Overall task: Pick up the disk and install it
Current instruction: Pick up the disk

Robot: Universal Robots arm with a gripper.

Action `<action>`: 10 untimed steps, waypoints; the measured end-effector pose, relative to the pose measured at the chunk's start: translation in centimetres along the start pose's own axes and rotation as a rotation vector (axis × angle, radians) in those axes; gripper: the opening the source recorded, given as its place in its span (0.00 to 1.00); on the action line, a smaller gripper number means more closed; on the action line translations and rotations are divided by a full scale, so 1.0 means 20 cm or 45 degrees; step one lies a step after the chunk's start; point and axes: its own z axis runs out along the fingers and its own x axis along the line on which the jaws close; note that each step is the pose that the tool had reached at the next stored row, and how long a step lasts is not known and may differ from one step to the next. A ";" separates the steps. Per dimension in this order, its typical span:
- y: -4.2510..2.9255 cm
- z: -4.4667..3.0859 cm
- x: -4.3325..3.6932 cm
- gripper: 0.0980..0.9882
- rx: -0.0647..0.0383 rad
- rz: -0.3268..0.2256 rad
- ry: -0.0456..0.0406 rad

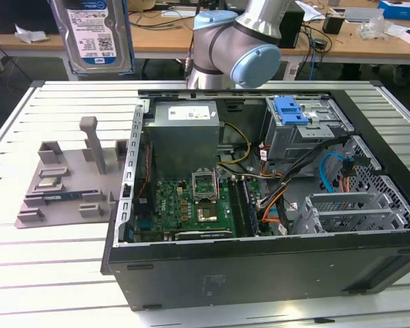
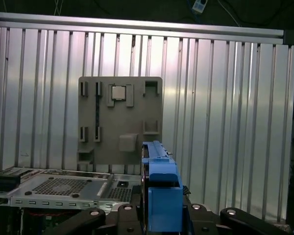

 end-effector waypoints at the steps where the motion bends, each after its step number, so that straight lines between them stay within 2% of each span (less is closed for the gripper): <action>1: -0.024 0.000 0.002 0.30 0.000 0.000 0.000; 4: -0.110 -0.001 0.007 0.30 0.000 0.000 0.000; 7: -0.171 -0.002 0.010 0.30 0.000 0.000 0.000; 10: -0.212 -0.002 0.013 0.30 0.000 0.000 0.000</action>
